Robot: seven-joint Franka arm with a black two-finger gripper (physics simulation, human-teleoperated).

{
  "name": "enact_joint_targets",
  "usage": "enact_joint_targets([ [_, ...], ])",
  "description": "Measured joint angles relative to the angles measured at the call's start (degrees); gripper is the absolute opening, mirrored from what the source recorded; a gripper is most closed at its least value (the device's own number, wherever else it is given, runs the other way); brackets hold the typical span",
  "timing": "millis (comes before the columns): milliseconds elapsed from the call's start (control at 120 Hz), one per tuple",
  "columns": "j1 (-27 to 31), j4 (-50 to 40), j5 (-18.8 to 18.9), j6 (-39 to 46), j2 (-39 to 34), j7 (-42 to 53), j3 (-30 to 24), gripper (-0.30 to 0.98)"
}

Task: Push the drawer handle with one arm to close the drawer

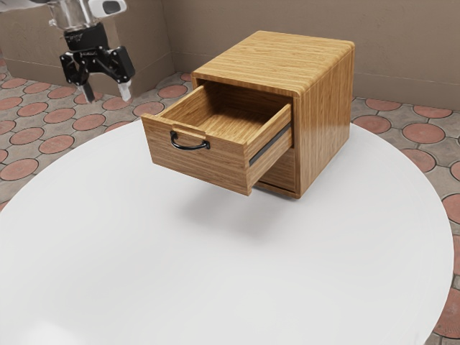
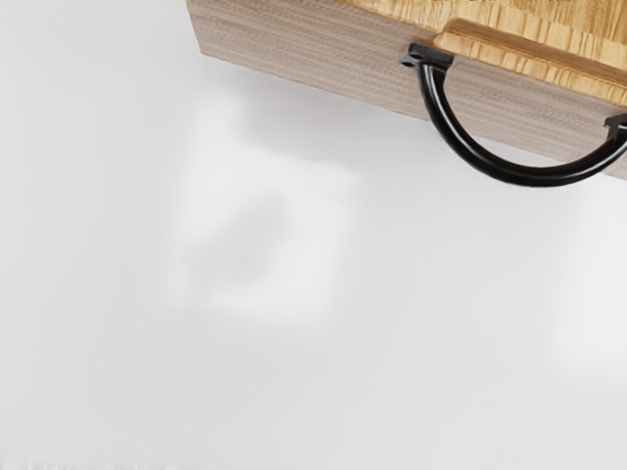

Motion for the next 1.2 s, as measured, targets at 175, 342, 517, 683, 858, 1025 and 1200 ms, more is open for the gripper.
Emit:
enact_joint_targets([
  [175, -1.28, -22.78, 2.62, 0.82, -23.59, -0.38, -1.9, 0.68],
  [342, -0.92, -57.46, 7.69, 2.0, -59.42, -1.37, -2.4, 0.65],
  [517, -0.94, -63.78, 10.46, 6.57, -56.65, -2.1, -3.74, 0.45],
  [683, -0.97, -57.83, 9.18, 14.78, -42.62, -2.9, -7.78, 0.27],
  [858, -0.97, -50.65, 6.6, 21.03, -32.09, -3.89, -10.09, 0.14],
  [1025, -0.97, -42.74, 6.03, 23.63, -22.85, -4.62, -10.22, 0.07],
  [1200, -0.96, -37.08, 5.85, 25.07, -15.63, -5.21, -10.88, 0.04],
])
